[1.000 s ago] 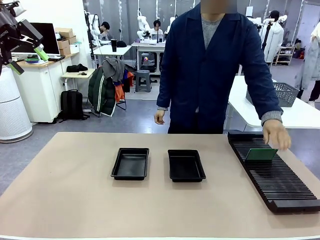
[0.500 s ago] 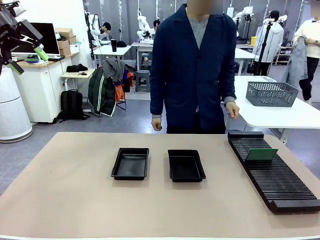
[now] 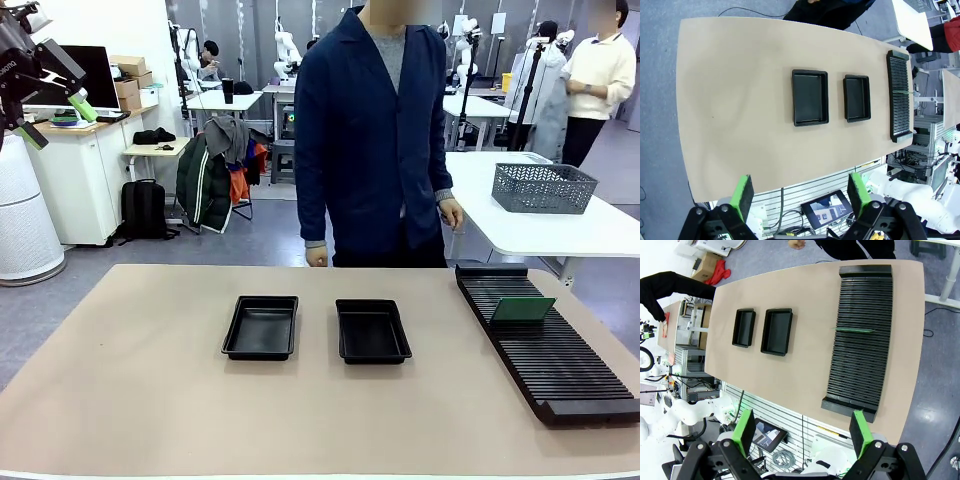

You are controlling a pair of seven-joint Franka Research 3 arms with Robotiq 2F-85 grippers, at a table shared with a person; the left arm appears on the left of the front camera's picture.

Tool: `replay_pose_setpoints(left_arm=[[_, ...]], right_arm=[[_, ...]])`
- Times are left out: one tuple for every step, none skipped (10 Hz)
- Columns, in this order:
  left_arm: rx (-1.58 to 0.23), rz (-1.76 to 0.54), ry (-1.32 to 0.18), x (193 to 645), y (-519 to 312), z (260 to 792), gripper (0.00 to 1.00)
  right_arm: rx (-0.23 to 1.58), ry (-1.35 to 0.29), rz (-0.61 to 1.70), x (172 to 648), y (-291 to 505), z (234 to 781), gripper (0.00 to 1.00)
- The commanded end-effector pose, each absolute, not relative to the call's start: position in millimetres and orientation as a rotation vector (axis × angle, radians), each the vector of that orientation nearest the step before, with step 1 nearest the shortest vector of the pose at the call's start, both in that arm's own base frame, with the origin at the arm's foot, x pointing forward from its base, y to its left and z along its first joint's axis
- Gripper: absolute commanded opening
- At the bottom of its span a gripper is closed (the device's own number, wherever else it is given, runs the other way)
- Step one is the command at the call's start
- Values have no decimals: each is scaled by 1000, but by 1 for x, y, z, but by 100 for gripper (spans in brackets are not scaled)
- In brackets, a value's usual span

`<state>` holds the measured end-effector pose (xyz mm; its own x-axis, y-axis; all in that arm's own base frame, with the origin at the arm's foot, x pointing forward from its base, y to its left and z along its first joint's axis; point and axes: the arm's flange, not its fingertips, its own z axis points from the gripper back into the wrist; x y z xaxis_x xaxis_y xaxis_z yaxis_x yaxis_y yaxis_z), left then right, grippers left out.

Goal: Inspect and transfer BCBs to ESD trays.
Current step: Pick up the Blank PCB from the PCB Rack and place it in the left ESD tray.

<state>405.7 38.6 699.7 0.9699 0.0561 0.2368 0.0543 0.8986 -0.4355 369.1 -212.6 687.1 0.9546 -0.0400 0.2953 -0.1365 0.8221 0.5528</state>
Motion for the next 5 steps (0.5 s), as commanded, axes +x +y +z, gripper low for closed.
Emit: replay_pose_setpoints(left_arm=[[-456,3,-249,404,38,700,100],[-456,3,-249,404,38,700,100],[-456,3,-249,404,38,700,100],[-456,3,-249,404,38,700,100],[-456,3,-249,404,38,700,100]], right_arm=[[608,-309,53,366,-211,686,100],[606,-303,52,369,-213,687,100],[514,-344,140,372,-204,684,100],[454,-356,254,376,-192,676,100],[394,-362,351,383,-181,667,100]])
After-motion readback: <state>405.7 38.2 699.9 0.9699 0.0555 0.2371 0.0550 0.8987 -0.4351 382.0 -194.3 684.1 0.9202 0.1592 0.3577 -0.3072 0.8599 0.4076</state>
